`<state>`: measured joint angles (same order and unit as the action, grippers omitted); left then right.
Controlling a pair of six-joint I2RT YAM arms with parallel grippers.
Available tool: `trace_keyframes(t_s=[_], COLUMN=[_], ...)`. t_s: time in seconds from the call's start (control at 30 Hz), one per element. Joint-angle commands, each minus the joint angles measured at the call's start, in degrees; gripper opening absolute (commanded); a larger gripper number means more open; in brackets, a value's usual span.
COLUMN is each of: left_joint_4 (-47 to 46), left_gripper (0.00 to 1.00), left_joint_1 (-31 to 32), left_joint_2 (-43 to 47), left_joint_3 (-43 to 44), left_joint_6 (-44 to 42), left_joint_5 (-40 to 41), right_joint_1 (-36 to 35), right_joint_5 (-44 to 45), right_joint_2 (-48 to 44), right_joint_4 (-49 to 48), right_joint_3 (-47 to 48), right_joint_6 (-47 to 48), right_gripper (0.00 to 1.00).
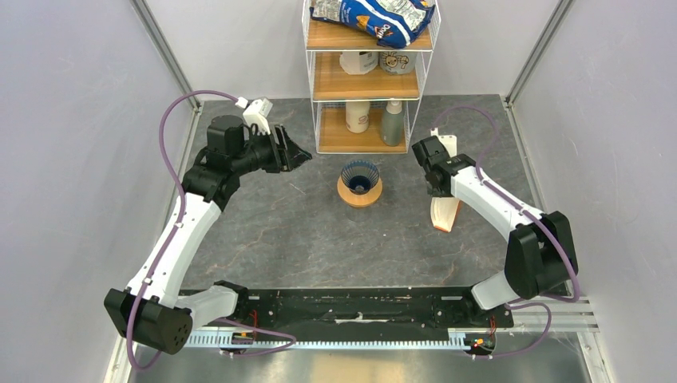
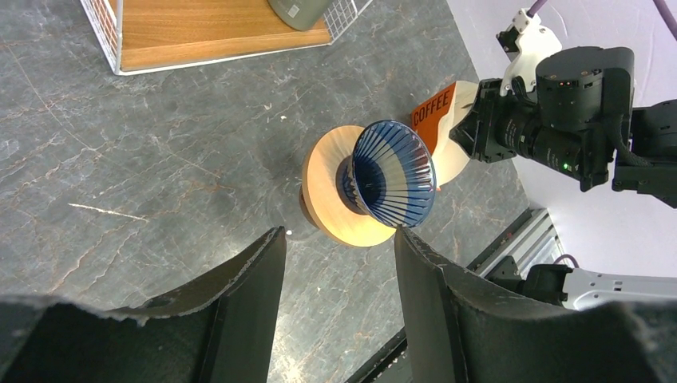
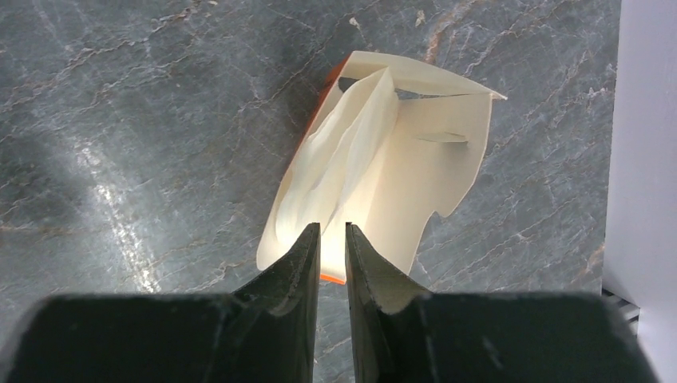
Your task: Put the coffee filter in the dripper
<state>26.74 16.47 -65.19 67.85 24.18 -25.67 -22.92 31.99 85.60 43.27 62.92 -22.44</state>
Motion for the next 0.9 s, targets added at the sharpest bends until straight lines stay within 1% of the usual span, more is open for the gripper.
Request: trace_keyframes(t_s=[0.0,0.07,0.17,0.43,0.57,0.87], left_joint_4=[-2.75,-2.67,-2.49,-2.57,-2.55,-2.84], left_gripper=[0.60,0.60,0.60,0.60,0.60,0.60], left_joint_1=[0.13,0.08,0.08,0.06,0.03,0.10], left_joint_2=[0.63,0.67,0.56,0.31,0.41,-0.09], left_joint_3=[-0.27,-0.27,-0.27,-0.35,-0.66,-0.71], left_joint_6=[0.59,0.56,0.55,0.59,0.59,0.69], left_joint_5=[-0.87,-0.96,-1.13,-1.15,-1.21,-1.66], right_joint_1=[1.86,2.55,3.08,3.37,3.45,3.41], right_joint_5=[1.89,1.65,0.91,0.03,-1.76,-2.95], right_joint_2=[0.57,1.08,1.63,2.06,1.61,0.53], right_joint_4=[-2.57,-3.04,-3.71,-3.46,-3.38,-2.23], right_joint_3=[-0.45,-0.43,0.02,0.66,1.15,1.81], right_joint_6=[-0.33,-0.28,-0.22,-0.84,-0.61,-1.30], right_gripper=[0.25,0.26,0.29,0.28,0.32,0.32])
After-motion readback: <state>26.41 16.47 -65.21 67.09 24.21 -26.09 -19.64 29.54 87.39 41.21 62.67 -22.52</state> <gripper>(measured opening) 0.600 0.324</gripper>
